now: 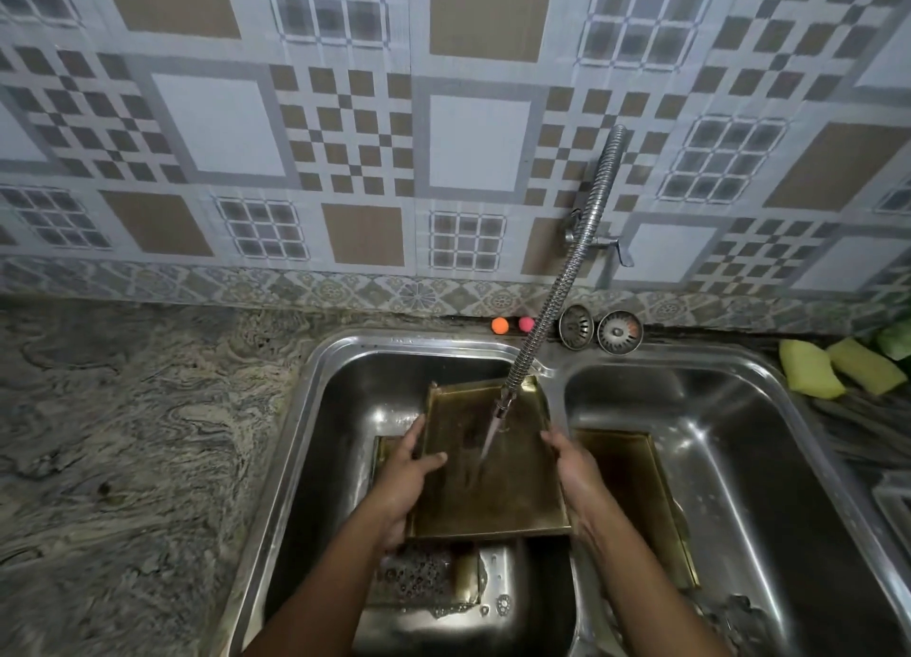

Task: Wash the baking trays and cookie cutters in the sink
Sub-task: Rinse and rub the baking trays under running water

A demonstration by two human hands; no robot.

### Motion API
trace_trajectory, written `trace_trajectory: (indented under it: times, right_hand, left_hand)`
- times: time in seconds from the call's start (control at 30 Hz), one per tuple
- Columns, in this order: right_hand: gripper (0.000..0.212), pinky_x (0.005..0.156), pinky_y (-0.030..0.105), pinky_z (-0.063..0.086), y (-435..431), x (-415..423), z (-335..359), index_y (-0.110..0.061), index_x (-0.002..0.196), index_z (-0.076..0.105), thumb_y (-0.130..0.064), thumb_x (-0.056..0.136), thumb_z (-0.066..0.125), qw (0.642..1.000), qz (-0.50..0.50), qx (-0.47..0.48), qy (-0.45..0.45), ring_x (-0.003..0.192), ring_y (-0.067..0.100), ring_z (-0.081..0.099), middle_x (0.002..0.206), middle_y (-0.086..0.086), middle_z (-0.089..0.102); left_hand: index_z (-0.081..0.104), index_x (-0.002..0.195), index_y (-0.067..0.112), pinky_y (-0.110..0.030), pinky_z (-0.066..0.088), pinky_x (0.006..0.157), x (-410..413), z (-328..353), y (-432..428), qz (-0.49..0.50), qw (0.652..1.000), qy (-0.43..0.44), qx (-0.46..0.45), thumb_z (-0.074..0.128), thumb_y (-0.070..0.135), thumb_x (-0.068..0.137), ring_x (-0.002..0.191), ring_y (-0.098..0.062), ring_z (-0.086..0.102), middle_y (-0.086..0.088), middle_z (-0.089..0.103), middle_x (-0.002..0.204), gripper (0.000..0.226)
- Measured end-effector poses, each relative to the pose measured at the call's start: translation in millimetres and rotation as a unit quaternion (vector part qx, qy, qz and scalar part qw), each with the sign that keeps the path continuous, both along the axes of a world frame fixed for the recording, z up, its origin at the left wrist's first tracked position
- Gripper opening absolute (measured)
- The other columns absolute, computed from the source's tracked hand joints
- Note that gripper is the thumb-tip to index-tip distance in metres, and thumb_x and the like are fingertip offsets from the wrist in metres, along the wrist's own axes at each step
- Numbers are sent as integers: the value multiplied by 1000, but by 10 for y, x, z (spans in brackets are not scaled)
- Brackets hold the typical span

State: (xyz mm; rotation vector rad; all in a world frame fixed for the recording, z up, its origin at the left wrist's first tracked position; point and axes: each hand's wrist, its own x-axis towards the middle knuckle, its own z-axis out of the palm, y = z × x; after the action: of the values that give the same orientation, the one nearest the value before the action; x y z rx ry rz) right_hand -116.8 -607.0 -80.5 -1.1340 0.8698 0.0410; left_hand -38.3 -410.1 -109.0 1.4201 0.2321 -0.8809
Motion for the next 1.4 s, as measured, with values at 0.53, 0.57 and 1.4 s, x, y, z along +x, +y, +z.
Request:
trace_trajectory:
  times: [0.53,0.57,1.4]
  right_hand:
    - [99,118,50,22,302,338,-454,-26,151,25,-90,76,14,745,414,-514,97,146,33,21,157,10,28]
    - [102,120,51,17,315,421,-445,-22,152,23,-90,76,14,754,392,-510,131,147,35,18,158,14,24]
    - [66,122,45,16,194,135,-284,-27,149,35,-64,95,31,678,421,-602,-14,151,23,11,161,-3,19]
  left_hand:
    - [32,152,37,-35,60,70,-35,65,-3,-33,998,-44,27,44,0,101,98,-23,70,1,67,112,64]
    - [32,151,38,-34,60,71,-59,74,-12,-42,998,-44,22,45,2,102,98,-22,71,0,67,113,62]
    - [41,136,58,-49,45,108,-120,-44,-138,91,984,-150,19,52,22,102,132,-19,51,1,46,150,51]
